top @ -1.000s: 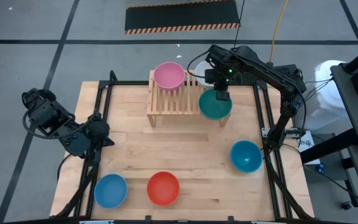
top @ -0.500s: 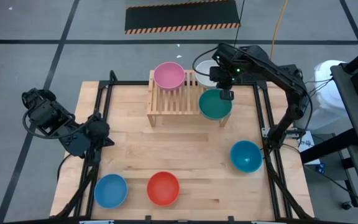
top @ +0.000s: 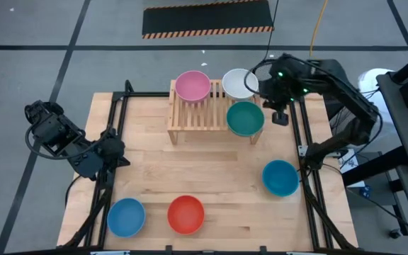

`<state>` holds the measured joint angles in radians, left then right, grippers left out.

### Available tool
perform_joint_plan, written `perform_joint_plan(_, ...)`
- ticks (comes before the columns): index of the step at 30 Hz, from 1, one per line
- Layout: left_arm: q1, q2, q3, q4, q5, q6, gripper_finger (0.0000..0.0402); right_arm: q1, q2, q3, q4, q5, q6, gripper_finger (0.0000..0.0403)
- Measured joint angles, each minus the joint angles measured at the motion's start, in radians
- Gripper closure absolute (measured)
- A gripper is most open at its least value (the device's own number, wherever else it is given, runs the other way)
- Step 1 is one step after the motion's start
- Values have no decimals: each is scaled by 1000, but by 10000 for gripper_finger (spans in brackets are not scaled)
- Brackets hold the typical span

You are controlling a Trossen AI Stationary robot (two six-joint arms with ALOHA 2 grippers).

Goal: Place and stack bowls onto a shelf
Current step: Put the green bowl on the shelf

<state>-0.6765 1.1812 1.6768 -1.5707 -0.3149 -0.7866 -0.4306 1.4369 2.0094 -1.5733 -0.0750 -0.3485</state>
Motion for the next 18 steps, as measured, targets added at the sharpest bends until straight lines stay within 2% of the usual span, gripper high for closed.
perform_joint_plan(3, 0, 0, 0, 0, 0, 6, 394, 48, -30, -10, 3, -19, 83, 378)
perform_joint_plan(9, 0, 0, 0, 0, 0, 2, 394, 157, -51, -76, 3, -160, 172, 378)
perform_joint_plan(13, 0, 0, 0, 0, 0, -5, 394, 241, -55, -185, 2, -169, 208, 378)
perform_joint_plan(18, 0, 0, 0, 0, 0, -7, 394, 315, -55, -349, 26, -165, 180, 378)
